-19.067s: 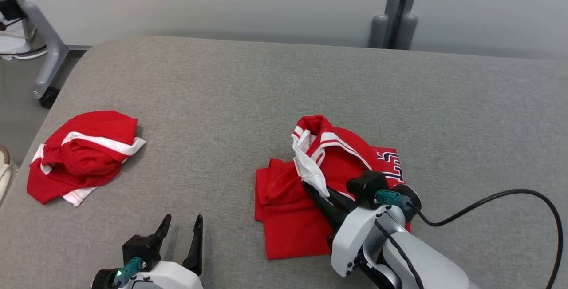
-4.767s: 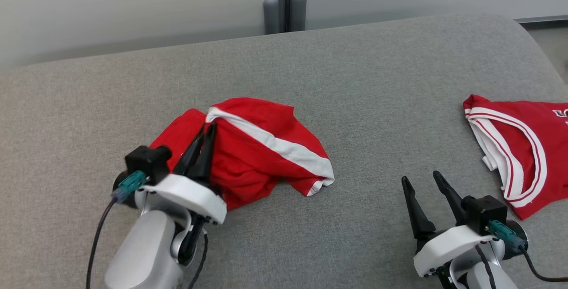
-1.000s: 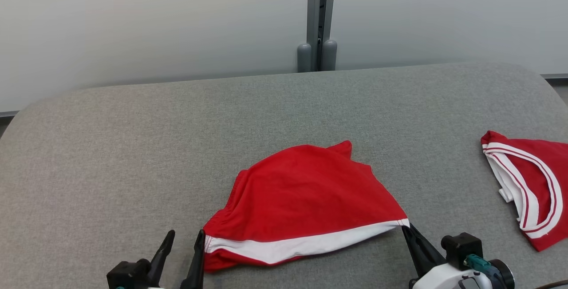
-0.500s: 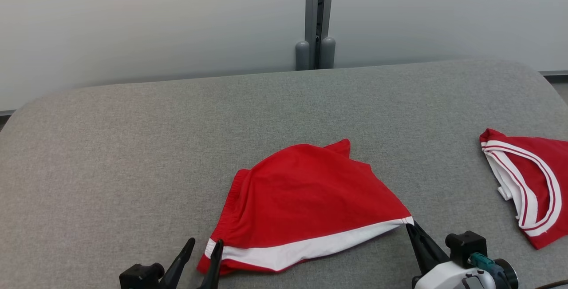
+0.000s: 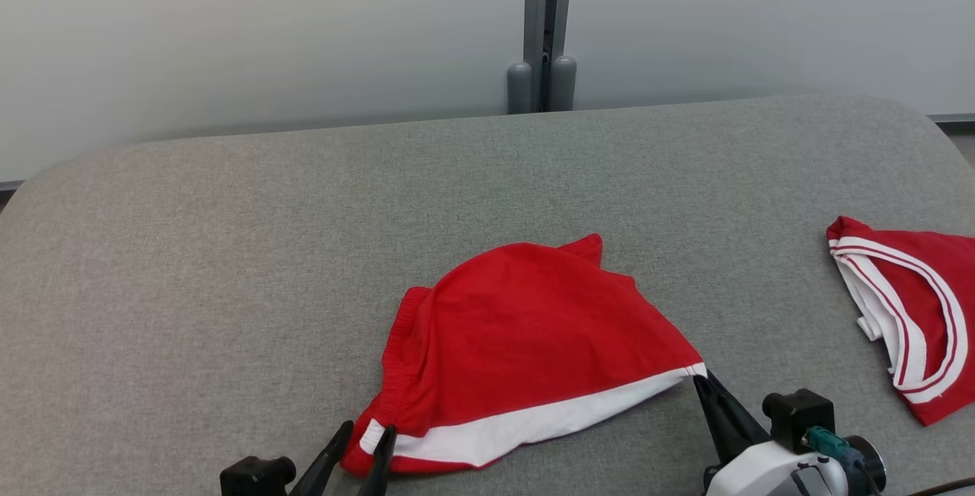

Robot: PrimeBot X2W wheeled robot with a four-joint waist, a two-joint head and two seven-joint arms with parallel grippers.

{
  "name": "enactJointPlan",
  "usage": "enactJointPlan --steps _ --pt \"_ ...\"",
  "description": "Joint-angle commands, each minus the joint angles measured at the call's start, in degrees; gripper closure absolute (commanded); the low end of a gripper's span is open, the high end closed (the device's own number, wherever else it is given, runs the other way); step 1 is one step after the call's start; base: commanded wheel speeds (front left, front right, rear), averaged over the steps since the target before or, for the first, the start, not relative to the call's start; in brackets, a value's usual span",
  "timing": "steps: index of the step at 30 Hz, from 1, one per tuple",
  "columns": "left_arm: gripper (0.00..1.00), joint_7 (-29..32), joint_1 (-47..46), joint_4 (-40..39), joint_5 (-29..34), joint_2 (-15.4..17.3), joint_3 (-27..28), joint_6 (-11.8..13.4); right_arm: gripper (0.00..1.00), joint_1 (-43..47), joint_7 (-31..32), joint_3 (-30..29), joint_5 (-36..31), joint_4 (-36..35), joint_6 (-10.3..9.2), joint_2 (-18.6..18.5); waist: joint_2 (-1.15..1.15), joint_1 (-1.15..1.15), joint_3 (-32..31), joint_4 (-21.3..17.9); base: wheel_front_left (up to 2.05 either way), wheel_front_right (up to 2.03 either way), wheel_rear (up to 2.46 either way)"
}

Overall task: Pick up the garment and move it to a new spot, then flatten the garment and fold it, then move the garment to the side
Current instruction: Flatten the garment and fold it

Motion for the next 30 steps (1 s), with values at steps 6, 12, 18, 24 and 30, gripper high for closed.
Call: enactJointPlan --steps 6,12,18,24,30 --pt "1.0 -0.1 -1.7 0.3 -0.8 1.1 -1.8 0.0 1.0 -0.8 0.0 -0.1 0.4 -0.3 -0.02 -0.3 0.0 0.0 0.4 0.3 0.0 0.0 0.0" --pt "1.0 -0.1 -2.9 -1.4 -0.1 1.3 0.0 0.0 1.0 -2.1 0.0 -0.4 1.2 -2.2 -0.02 -0.3 0.0 0.0 0.6 0.3 0.0 0.0 0.0" --pt "1.0 -0.1 -7.9 -5.0 0.9 3.2 2.7 0.0 1.0 -6.6 0.0 -0.9 2.3 -7.8 -0.02 -0.3 0.0 0.0 -0.2 -0.4 0.0 0.0 0.0" --pt "1.0 -0.1 -16.5 -9.8 2.1 7.5 5.3 0.0 1.0 -14.1 0.0 -1.4 2.4 -14.0 -0.02 -1.1 0.0 0.0 -1.4 -1.4 0.0 0.0 0.0" --pt "1.0 0.9 -25.6 -12.3 0.5 12.3 5.9 0.0 1.0 -21.9 0.0 -1.0 4.4 -17.0 -0.02 -2.6 0.0 0.0 0.0 -2.0 0.0 0.0 0.0"
